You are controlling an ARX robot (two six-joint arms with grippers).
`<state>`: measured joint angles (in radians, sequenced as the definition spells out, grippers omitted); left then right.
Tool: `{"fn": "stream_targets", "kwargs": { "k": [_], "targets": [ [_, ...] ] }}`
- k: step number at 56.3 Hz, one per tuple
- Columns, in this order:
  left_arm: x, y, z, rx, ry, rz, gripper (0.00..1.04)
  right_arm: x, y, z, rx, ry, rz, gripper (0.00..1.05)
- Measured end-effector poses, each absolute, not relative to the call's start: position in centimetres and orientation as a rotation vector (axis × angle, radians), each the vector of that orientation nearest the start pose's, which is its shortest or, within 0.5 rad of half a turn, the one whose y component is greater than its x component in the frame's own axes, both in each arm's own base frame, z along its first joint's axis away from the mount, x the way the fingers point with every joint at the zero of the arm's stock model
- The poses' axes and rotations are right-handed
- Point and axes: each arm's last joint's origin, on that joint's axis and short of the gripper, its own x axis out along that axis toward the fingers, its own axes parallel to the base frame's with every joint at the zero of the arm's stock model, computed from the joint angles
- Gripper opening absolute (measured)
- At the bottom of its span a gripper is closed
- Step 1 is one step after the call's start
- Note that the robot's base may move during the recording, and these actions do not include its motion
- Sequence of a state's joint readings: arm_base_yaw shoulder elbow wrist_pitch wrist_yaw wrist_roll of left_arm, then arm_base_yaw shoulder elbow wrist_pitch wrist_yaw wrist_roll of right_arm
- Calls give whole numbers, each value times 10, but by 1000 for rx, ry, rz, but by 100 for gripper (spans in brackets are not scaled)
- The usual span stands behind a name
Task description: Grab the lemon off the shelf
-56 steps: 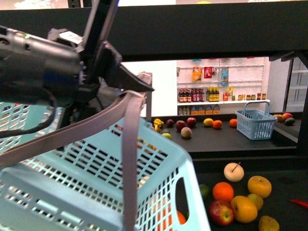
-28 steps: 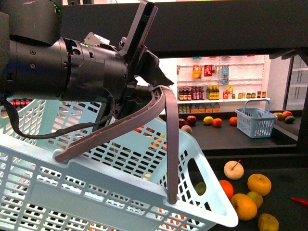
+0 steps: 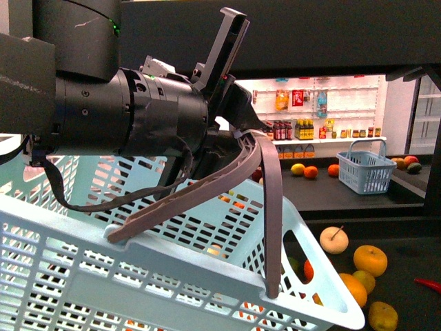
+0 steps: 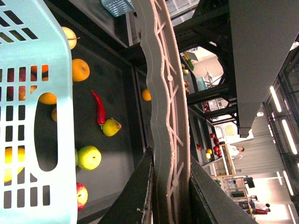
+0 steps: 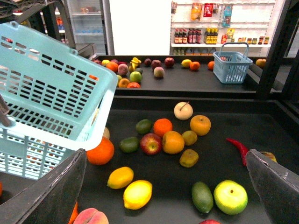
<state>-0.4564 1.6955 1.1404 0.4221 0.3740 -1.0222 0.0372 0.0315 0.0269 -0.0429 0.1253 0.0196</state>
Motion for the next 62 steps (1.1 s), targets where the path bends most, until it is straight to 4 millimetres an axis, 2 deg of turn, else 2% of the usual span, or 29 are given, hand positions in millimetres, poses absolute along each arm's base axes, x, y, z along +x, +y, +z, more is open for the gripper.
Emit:
{"fn": "stream_targets", "kwargs": {
  "k": [4,9,14,19,26,29,35,44,50,56,62],
  "targets": [
    [342,-180,275,-949,546,-684,13,102,0,161,16,158,-240,102],
    [342,-180,274,-947,544,-681,13,110,-4,154,34,258,-273,102],
    [342,-180,274,-947,544,-681,13,124,-12,155,68,307,-259,102],
    [342,-180,274,-946,546,-684,13,149,-23,164,101,340,-237,102],
    [342,-180,274,-947,546,-684,13,204,-41,162,115,430,-186,102],
    [342,-180,274,-947,547,-684,13,227,-47,155,112,485,-177,102],
    [342,-180,274,-945,546,-685,13,272,-57,118,110,655,-176,102],
    [343,-180,274,-946,546,-681,13,323,-61,74,130,824,-175,102],
    [342,-180,274,-946,548,-685,13,351,-53,55,164,885,-178,102],
    [342,-180,274,-946,547,-684,13,385,-34,42,221,926,-191,102],
    [342,-180,274,-946,547,-684,13,403,-20,35,266,942,-218,102]
  ]
}}
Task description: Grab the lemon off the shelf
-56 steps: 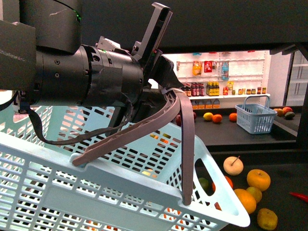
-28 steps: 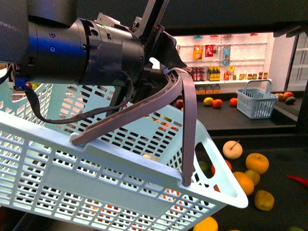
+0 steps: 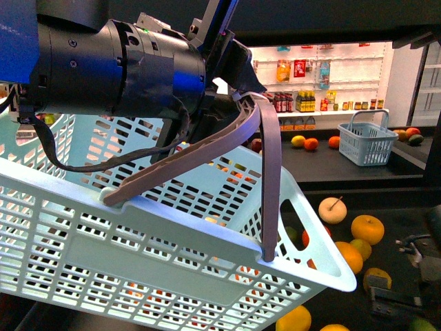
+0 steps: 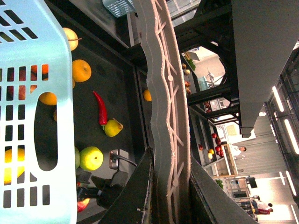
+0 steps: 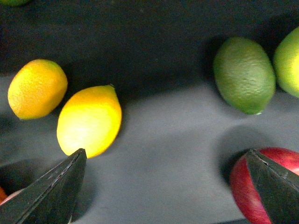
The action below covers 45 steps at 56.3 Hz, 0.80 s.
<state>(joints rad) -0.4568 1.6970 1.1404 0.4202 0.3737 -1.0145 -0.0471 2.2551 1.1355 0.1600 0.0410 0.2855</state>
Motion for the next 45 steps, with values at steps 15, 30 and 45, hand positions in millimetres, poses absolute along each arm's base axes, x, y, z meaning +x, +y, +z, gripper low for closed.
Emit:
{"fn": "stream_targets", "kwargs": {
  "k": [15,30,45],
  "targets": [
    [342,-180,274,-946,547,-684,13,432,9,7,440,973,-322,102],
    [342,-180,274,-946,547,-684,13,443,36,-27,493,994,-394,102],
    [342,-180,274,-946,547,-684,13,455,42,-36,534,966,-435,102]
  ]
}}
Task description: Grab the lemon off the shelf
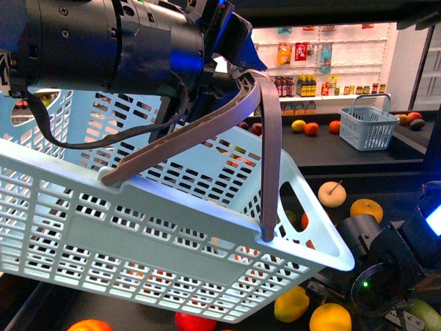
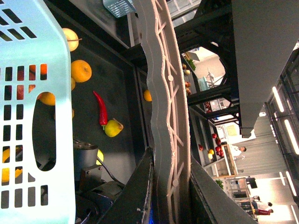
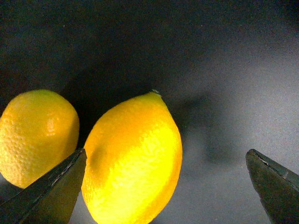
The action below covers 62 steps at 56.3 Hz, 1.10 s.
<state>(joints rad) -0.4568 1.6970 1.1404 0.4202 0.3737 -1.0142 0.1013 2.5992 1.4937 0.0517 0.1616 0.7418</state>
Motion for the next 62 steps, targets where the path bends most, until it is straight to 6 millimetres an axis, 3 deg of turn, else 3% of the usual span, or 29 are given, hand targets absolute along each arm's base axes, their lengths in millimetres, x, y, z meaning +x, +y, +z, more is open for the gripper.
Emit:
{"fn": "stream_targets", "kwargs": {
  "k": [21,31,45,62],
  "targets": [
    [342,-180,274,-946,547,-684,13,451,62,-63,537,1050,-450,102],
    [342,-180,274,-946,547,-684,13,451,64,-66,526,1050,-460,102],
    [342,-180,274,-946,547,-684,13,455,61,-68,511,1028,-479,74],
    [342,-180,274,-946,547,-683,13,456,57,-69,506,1010,-483,72]
  ]
}}
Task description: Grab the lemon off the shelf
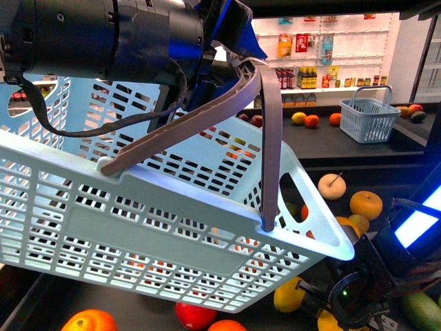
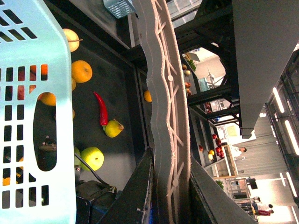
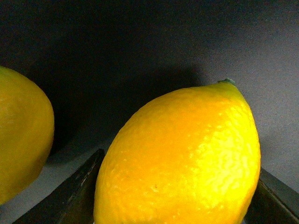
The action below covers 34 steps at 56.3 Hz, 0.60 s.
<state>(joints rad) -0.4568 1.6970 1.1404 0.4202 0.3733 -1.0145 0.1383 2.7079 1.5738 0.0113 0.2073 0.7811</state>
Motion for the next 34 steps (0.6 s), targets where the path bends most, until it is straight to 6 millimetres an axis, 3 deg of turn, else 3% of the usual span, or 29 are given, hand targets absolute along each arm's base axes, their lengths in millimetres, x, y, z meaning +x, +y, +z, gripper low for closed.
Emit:
{"fn": "stream_targets", "kwargs": {
  "k": [5,15,22,25,34],
  "targets": [
    [342,-180,274,-946,547,-684,13,451,51,-69,472,984,-514,72],
    [342,-180,274,-946,547,-683,13,436,13,-54,349,904,-653,72],
    [342,-180,274,-946,547,-684,13,437,-12,-16,333,759,-675,72],
    [342,-180,274,-946,547,-684,13,438,-20,10,345,684,-657,72],
    [342,-180,274,-946,548,-686,13,432,-19,77,415,549,-533,72]
  ]
}}
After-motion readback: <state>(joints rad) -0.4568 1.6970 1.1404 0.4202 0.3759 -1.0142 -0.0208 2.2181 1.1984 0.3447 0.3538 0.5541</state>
